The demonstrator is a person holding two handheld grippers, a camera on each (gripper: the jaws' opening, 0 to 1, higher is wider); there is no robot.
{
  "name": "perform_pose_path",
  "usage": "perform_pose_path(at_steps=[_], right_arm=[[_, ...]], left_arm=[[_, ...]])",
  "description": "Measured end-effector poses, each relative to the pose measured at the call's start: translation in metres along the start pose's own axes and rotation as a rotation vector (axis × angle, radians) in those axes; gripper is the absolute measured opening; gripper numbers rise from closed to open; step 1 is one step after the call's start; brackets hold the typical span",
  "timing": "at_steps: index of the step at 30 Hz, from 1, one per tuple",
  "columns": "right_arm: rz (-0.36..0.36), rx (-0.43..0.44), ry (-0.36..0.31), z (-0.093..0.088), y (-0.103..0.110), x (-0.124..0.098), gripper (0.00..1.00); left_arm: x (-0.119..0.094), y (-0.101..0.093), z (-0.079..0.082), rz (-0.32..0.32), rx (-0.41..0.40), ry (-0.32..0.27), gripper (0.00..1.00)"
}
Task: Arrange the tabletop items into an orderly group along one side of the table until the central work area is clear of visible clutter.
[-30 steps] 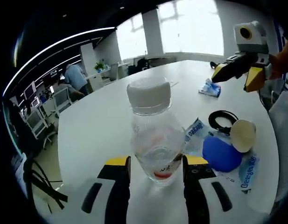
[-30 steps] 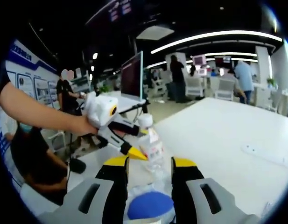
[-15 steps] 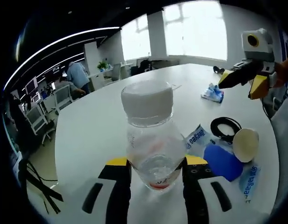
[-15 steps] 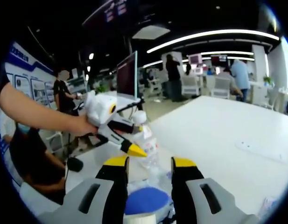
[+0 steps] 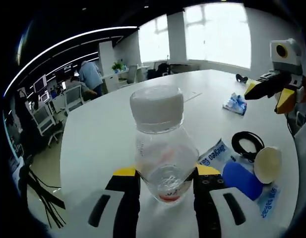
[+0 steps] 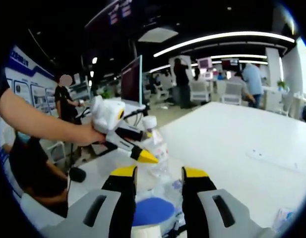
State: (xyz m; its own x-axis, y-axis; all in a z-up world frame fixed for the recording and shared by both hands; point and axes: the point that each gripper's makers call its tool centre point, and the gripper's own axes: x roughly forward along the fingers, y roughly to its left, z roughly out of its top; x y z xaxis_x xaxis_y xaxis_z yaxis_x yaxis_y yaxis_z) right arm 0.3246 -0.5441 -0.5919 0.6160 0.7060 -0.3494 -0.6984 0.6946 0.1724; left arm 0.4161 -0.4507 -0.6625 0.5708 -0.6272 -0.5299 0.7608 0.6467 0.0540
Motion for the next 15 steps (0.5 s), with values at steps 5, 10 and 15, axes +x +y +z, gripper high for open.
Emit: perform_pose_path(at_steps=[5, 10, 15], right_arm=[[-0.009, 0.001, 0.005, -0.003, -0.005, -0.003, 0.32], [-0.019, 0.0, 0.001, -0.002, -0.01, -0.007, 0.33], [-0.027, -0.012, 0.009, -0.004, -0.013, -0.01, 0.4]], left_arm=[[0.007, 0.003, 0.004, 0.015, -0.001, 0.002, 0.41], [0.012, 0.005, 0.007, 0.02, 0.001, 0.003, 0.41], [0.016, 0.005, 0.01, 0.028, 0.008, 0.005, 0.41]])
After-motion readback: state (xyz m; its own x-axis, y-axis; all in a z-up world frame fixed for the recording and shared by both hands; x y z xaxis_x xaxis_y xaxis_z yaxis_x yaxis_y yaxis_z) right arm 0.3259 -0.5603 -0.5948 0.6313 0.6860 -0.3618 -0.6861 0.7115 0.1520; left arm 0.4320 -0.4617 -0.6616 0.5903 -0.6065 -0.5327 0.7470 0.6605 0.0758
